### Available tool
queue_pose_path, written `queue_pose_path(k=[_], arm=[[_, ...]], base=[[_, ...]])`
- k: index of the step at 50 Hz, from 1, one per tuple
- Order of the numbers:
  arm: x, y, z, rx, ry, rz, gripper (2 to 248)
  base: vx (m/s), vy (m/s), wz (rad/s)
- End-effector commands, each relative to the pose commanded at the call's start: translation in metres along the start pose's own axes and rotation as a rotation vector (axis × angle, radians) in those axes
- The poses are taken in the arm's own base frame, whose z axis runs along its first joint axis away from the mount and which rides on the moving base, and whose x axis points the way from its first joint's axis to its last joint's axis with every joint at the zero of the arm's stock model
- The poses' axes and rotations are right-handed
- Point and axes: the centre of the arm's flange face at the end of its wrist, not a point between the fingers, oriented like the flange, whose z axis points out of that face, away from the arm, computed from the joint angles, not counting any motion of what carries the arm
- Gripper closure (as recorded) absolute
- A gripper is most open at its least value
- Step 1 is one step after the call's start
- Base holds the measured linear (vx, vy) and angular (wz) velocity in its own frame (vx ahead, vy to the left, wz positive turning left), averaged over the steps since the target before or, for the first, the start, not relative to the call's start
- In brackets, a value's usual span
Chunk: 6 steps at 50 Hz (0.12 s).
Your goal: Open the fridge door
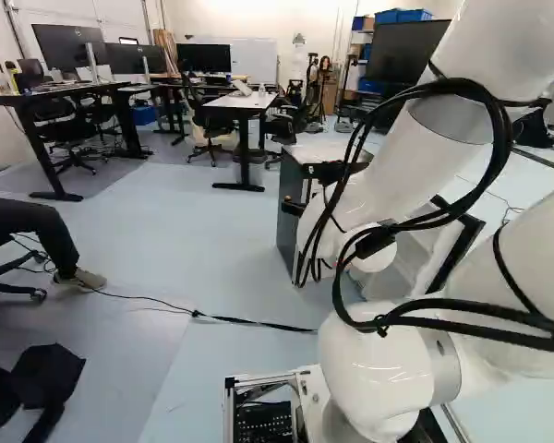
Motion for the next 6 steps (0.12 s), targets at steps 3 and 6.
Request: queue_pose_path(k=[3,6], arm=[[0.0000,0.0000,0.0000,0.000,0.000,0.000,3],[0.0000,0.0000,0.0000,0.000,0.000,0.000,3]], base=[[0.000,0.000,0.000],[0.000,0.000,0.000]])
